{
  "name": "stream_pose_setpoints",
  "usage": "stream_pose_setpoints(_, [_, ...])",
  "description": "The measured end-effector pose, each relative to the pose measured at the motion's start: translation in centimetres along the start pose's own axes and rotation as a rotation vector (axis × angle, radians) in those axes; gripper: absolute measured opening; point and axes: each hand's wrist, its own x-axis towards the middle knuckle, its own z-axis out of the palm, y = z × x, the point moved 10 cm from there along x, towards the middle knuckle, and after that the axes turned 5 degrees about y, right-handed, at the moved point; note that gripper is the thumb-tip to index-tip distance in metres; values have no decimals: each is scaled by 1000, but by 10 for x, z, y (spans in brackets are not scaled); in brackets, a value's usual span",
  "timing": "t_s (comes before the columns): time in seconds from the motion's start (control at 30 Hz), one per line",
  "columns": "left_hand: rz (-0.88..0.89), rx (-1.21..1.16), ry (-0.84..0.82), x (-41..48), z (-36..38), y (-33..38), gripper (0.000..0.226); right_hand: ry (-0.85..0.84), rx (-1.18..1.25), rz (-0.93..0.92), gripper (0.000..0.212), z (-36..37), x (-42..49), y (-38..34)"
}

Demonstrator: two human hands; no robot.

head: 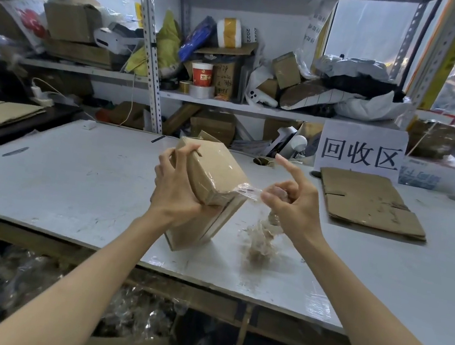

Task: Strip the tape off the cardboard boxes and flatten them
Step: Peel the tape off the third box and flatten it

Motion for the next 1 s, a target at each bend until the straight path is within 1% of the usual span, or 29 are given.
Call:
stream_pose_setpoints(0.03, [19, 25, 6, -1, 1, 1, 116, -14, 47, 50, 40, -1, 1, 3])
stream_pose_setpoints(0.07, [45, 50, 10, -2, 2, 4, 116, -17, 101, 113, 25, -1, 2, 6])
stream_pose_setpoints(0.1, [68, 70, 13, -3, 4, 6, 116, 3, 115, 155, 20, -3, 3, 9])
stream_pose_setpoints(0.13, [84, 85, 17, -5, 5, 9, 117, 44, 80, 141, 26, -7, 3, 8])
stream_pose_setpoints(0.2, [100, 113, 24, -6, 8, 14, 118, 143, -137, -22, 29, -11, 2, -12])
stream_pose_setpoints(0.23, [108, 126, 24, -7, 10, 16, 119, 154, -212, -101, 30, -7, -1, -24])
stream_pose_setpoints(0.27, [122, 139, 19, -8, 11, 19, 119, 118, -249, -158, 30, 3, -3, -33])
stream_pose_setpoints(0.33, [152, 159, 4, -8, 14, 24, 119, -16, -280, -171, 33, 26, -10, -37])
stream_pose_setpoints(0.37, [155, 160, -2, -8, 15, 25, 119, -56, -323, -169, 34, 34, -15, -37])
stream_pose_setpoints(0.43, [142, 145, -5, -8, 14, 26, 117, -30, -454, -223, 28, 40, -22, -39])
stream_pose_setpoints(0.5, [131, 129, -10, -9, 14, 29, 116, 42, -488, -261, 19, 38, -26, -43])
stream_pose_setpoints(0.57, [124, 127, -23, -11, 15, 31, 116, 78, -429, -193, 15, 33, -24, -39])
stream_pose_setpoints(0.67, [120, 141, -22, -11, 16, 32, 118, 95, -325, 22, 15, 27, -17, -23])
stream_pose_setpoints(0.7, [122, 138, -20, -12, 16, 32, 119, 85, -309, 51, 12, 27, -16, -21])
stream_pose_setpoints(0.77, [139, 120, -16, -14, 15, 33, 119, 51, -289, 62, 9, 30, -14, -21])
stream_pose_setpoints(0.87, [163, 112, -9, -17, 14, 36, 119, 28, -287, 92, 17, 33, -13, -17])
stream_pose_setpoints(1.0, [171, 117, -15, -18, 15, 38, 118, -48, -387, 79, 21, 44, -12, -17])
